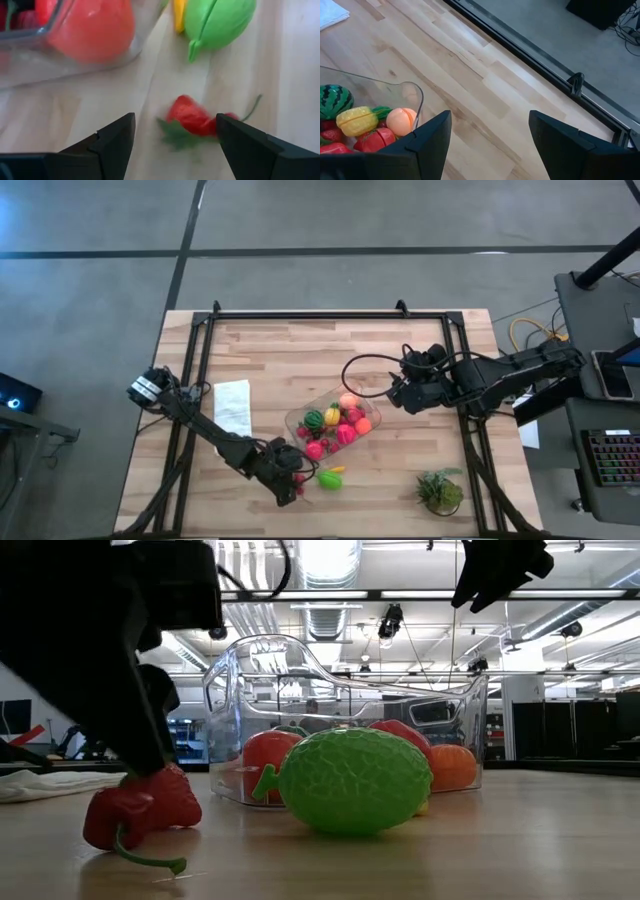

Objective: Pick and placing Produce into tupperware
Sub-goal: Put the strawberry into the transparent bin

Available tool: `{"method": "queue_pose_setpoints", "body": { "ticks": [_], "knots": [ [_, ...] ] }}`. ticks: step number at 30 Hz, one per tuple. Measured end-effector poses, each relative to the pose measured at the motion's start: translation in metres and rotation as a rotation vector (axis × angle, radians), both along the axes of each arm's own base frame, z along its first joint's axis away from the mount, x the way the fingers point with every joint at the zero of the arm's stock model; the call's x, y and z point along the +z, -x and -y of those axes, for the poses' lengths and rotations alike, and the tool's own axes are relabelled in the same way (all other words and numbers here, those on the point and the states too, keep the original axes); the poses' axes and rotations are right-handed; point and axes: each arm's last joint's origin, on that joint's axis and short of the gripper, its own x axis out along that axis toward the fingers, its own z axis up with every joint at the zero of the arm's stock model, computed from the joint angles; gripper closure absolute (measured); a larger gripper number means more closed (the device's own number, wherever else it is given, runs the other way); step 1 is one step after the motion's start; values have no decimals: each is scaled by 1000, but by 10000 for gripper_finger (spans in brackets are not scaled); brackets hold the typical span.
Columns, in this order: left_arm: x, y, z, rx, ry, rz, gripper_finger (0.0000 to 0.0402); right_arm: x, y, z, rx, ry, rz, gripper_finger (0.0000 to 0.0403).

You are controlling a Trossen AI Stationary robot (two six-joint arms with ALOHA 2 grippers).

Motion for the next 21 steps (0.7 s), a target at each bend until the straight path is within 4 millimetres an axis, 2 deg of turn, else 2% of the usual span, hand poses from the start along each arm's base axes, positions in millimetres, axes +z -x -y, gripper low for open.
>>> {"method": "queue_pose_setpoints", "body": {
  "ticks": [3, 8, 11, 21],
  "knots": [
    [3, -1, 2, 5, 16, 22, 140, 0, 0, 0, 0, 0, -1, 145],
    [-11, -3, 8, -9, 11, -1, 140, 0, 0, 0, 0, 1, -2, 145],
    [-10, -11, 15, -15, 35, 24, 140, 0, 0, 0, 0, 0, -2, 145],
    [-11, -11, 14, -12, 9, 16, 142, -1, 0, 0, -3, -4, -1, 145]
  ]
}}
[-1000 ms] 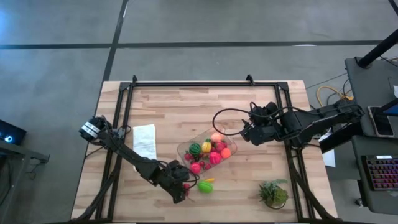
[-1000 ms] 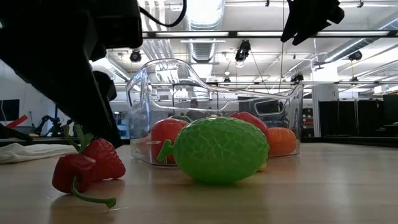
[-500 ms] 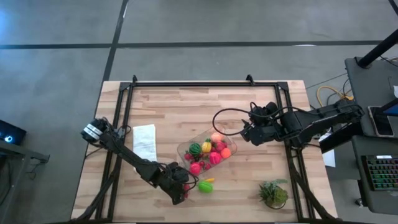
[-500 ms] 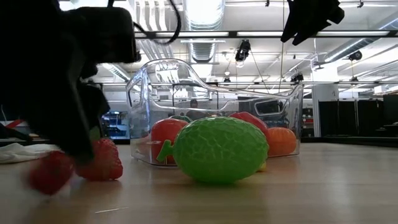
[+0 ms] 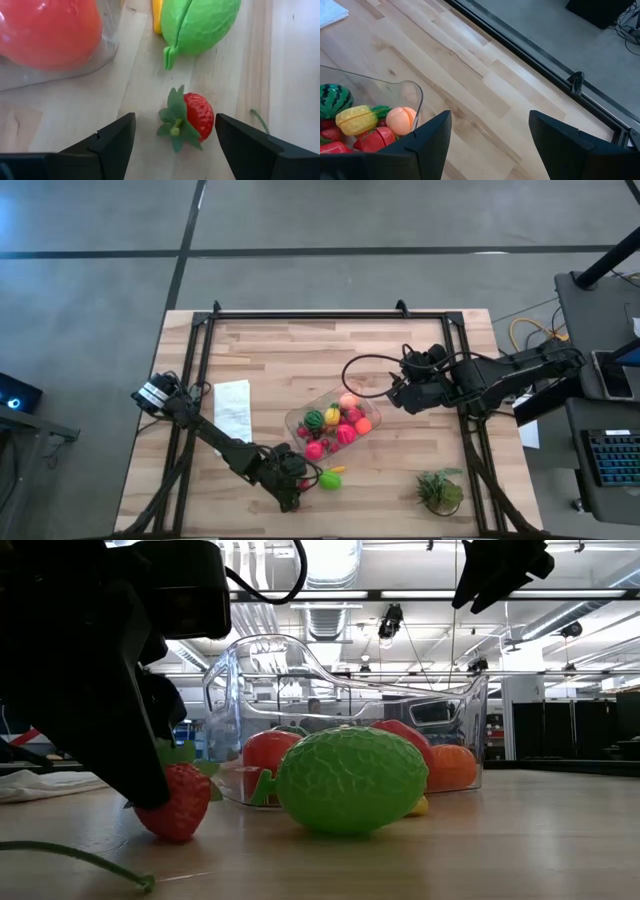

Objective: Pick and placing Produce into tupperware
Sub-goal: Put the strawberry into the transparent bin

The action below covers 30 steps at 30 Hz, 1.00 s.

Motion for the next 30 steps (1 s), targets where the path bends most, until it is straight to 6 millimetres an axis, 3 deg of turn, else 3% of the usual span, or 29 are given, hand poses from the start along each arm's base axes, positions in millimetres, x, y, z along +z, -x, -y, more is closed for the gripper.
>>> {"method": "queue_pose_setpoints", "body": {
  "ticks": [18, 30],
  "knots": [
    [-4, 1, -4, -2, -100, 10, 147, 0, 0, 0, -2, -2, 2, 145],
    [-7, 2, -4, 5, -116, -2, 240, 0, 0, 0, -1, -1, 1, 145]
  ]
}}
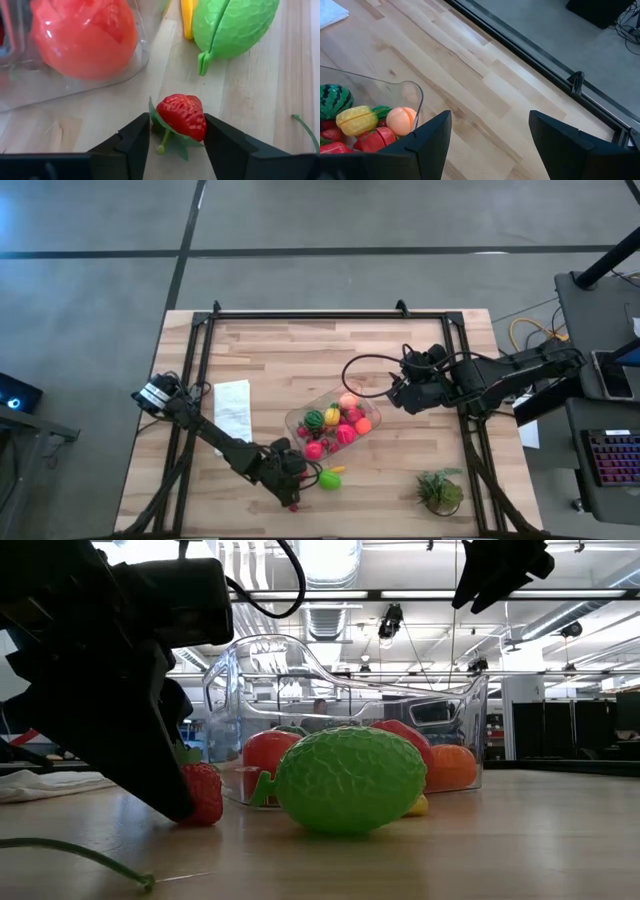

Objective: Pick and placing Produce into tupperware
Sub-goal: Put the strawberry into the transparent bin

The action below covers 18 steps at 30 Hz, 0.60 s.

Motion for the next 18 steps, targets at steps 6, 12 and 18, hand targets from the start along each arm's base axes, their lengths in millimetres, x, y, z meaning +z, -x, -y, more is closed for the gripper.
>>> {"method": "queue_pose_setpoints", "body": {
  "ticks": [6, 12, 18],
  "knots": [
    [5, 3, -1, -9, 18, -50, 256, 0, 0, 0, 0, 1, -1, 145],
    [35, 16, -8, 50, 42, -76, 256, 0, 0, 0, 0, 1, -2, 145],
    [78, 36, -23, 61, 43, -44, 256, -1, 0, 0, 0, 1, -2, 145]
  ]
}}
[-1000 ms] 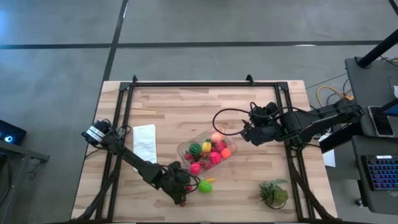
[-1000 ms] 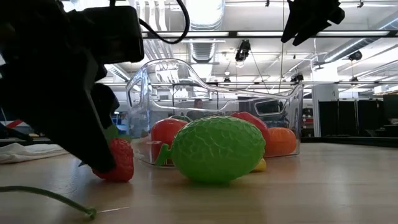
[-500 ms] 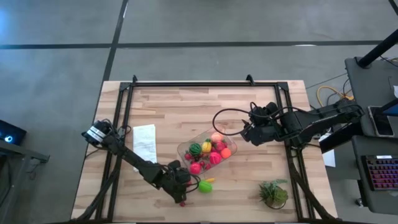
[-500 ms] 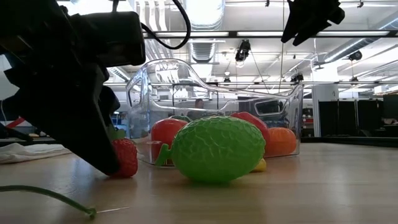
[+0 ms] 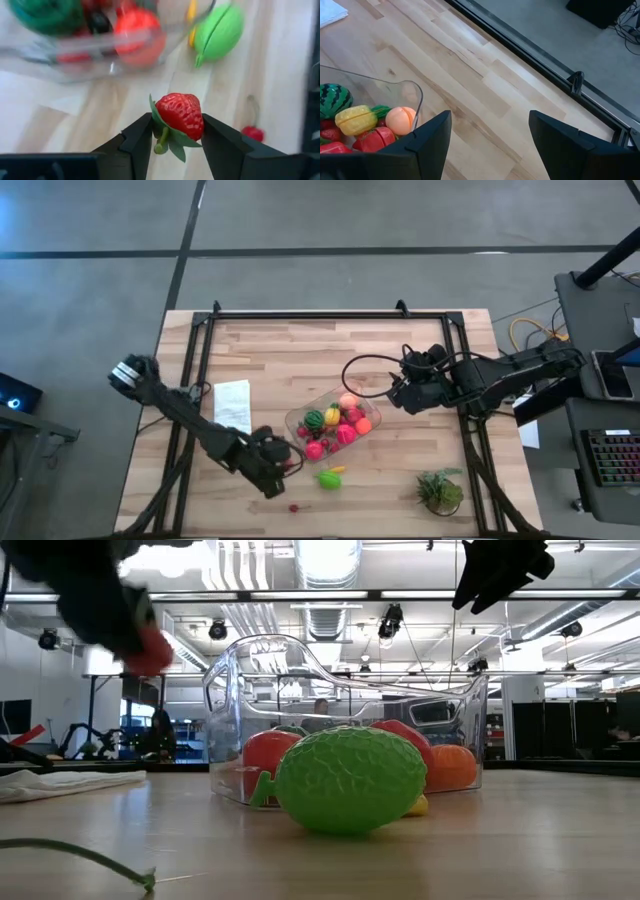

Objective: Pick and placing Produce into tupperware
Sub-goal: Put the strawberry into the transparent bin, then put the dark red cherry into the transparent bin

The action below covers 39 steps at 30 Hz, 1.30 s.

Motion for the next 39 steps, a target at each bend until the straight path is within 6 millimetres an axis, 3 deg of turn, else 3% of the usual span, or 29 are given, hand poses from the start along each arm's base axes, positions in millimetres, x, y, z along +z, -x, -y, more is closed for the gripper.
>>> {"method": "queue_pose_setpoints", "body": {
  "ticks": [6, 10, 15, 20, 24, 30, 39],
  "knots": [
    [48, 12, -29, 174, -104, 238, 256, 0, 0, 0, 0, 0, 0, 145],
    [68, 12, -51, 221, -167, 331, 256, 0, 0, 0, -5, -4, 6, 145],
    [64, -8, -68, 156, -117, 315, 256, 0, 0, 0, -8, -6, 10, 145],
    [51, -28, -77, 291, -29, 334, 235, 0, 0, 0, -27, -20, 29, 145],
    [44, -34, -78, 317, -4, 314, 198, 0, 0, 0, -29, -21, 30, 145],
    [47, -29, -74, 187, 72, 263, 172, 0, 0, 0, -29, -21, 30, 145],
    [51, -12, -36, -148, 245, 188, 171, -1, 0, 0, -30, -17, 29, 145]
  ]
}}
